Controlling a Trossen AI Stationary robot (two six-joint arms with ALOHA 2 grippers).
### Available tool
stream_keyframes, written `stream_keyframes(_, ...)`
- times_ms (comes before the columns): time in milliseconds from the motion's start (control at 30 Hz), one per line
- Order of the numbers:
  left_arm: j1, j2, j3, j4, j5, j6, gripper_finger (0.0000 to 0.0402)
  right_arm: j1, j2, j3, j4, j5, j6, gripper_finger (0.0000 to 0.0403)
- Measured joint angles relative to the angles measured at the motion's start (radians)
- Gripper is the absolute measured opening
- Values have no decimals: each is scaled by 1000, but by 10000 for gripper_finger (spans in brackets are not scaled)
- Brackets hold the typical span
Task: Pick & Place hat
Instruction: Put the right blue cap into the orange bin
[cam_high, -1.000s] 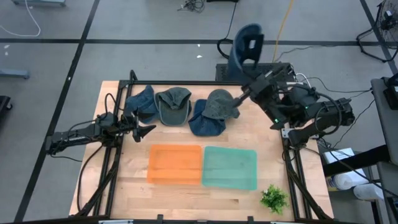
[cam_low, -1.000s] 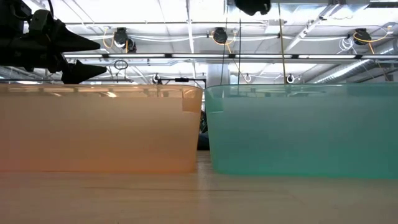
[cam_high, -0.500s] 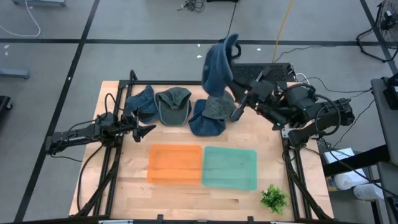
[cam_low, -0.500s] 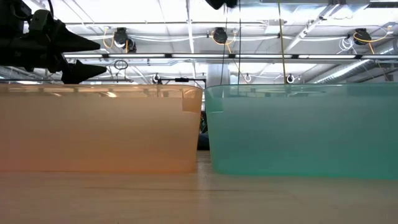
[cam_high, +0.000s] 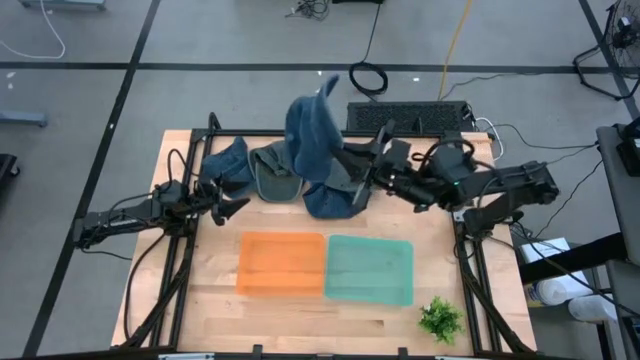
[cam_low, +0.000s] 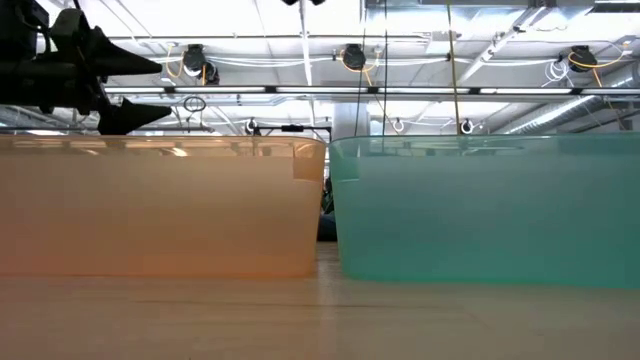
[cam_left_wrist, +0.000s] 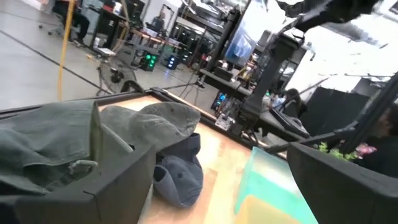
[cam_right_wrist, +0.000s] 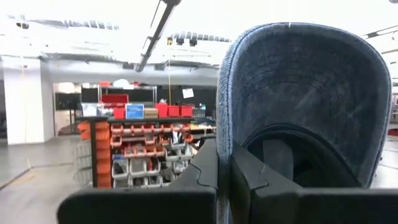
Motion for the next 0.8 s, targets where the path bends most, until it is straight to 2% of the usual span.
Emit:
stream_keyframes(133,0,0,0,27,8,-61,381,-4,48,0,77,0,-18,0)
stream_keyframes(333,0,0,0,119,20,-51,384,-21,88,-1,179,-4,-2,0)
stream_keyframes(567,0,0,0,265,37,-51,375,-46,131,-1,349,-136,64,0)
stream_keyframes(800,0,0,37,334,67,-50,371,-55,149,-1,395,-157,89,0)
